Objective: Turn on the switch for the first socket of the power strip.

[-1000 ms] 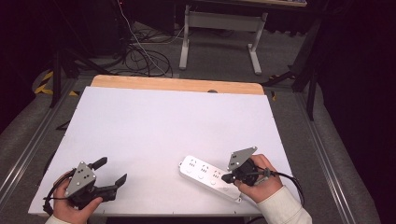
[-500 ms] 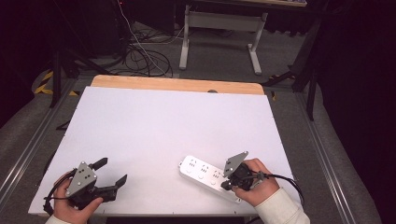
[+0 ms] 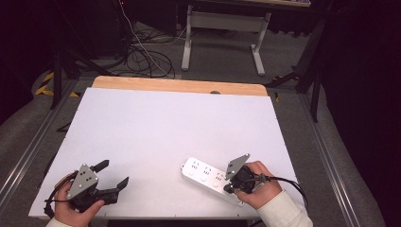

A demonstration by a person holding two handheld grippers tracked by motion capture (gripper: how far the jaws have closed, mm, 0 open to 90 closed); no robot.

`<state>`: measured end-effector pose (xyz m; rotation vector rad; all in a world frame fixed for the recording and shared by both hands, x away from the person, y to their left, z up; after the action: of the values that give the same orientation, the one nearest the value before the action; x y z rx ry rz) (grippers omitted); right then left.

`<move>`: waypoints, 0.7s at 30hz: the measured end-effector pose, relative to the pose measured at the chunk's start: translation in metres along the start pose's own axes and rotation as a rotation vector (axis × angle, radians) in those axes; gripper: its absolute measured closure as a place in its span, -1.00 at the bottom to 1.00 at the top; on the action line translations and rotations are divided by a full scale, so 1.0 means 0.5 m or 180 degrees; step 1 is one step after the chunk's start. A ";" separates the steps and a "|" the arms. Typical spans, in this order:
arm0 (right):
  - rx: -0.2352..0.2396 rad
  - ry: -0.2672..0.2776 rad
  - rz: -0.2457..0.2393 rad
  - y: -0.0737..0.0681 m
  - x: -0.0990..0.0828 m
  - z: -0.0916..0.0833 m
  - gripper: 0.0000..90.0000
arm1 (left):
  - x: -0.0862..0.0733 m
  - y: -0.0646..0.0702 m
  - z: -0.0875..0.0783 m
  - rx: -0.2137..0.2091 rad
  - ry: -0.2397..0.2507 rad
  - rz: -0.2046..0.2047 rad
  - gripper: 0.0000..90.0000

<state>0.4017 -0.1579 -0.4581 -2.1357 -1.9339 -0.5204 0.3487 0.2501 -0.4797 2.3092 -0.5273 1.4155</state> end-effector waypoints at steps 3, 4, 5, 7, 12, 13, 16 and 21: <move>0.0010 -0.0017 -0.0013 -0.001 -0.001 0.000 1.00 | 0.000 0.000 0.000 0.0010 0.0003 0.0014 -0.68; 0.0005 -0.0017 -0.0010 -0.002 -0.001 0.000 1.00 | 0.000 0.000 -0.001 0.0010 0.0003 0.0013 -0.68; 0.0004 -0.0008 0.0001 -0.002 -0.002 0.001 1.00 | 0.000 -0.001 -0.001 0.0010 0.0004 0.0014 -0.68; 0.0002 -0.0013 0.0004 -0.001 -0.002 0.001 1.00 | 0.000 0.000 -0.001 0.0010 0.0003 0.0015 -0.68; 0.0013 0.0010 0.0014 0.001 -0.006 0.002 1.00 | 0.000 0.000 0.000 0.0013 -0.0006 0.0029 -0.68; 0.0013 0.0010 0.0014 0.001 -0.006 0.002 1.00 | 0.000 0.000 0.000 0.0014 -0.0006 0.0027 -0.68; 0.0013 0.0011 0.0019 -0.001 -0.006 0.003 1.00 | 0.000 0.000 0.000 0.0016 -0.0007 0.0034 -0.68; -0.0017 0.0029 -0.0004 -0.003 -0.008 0.004 1.00 | 0.000 0.001 0.000 0.0015 -0.0013 0.0036 -0.68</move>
<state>0.4004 -0.1605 -0.4617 -2.1318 -1.9312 -0.5354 0.3485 0.2496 -0.4799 2.3167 -0.5399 1.4190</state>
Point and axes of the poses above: each handheld gripper's, and its own axes: z roughly forward along the jaws, x roughly out of its top, y roughly to its right, the point moved 3 cm from there along z, roughly forward along the jaws, and after that the axes turned 10 degrees about -z, right-handed, at the moved point
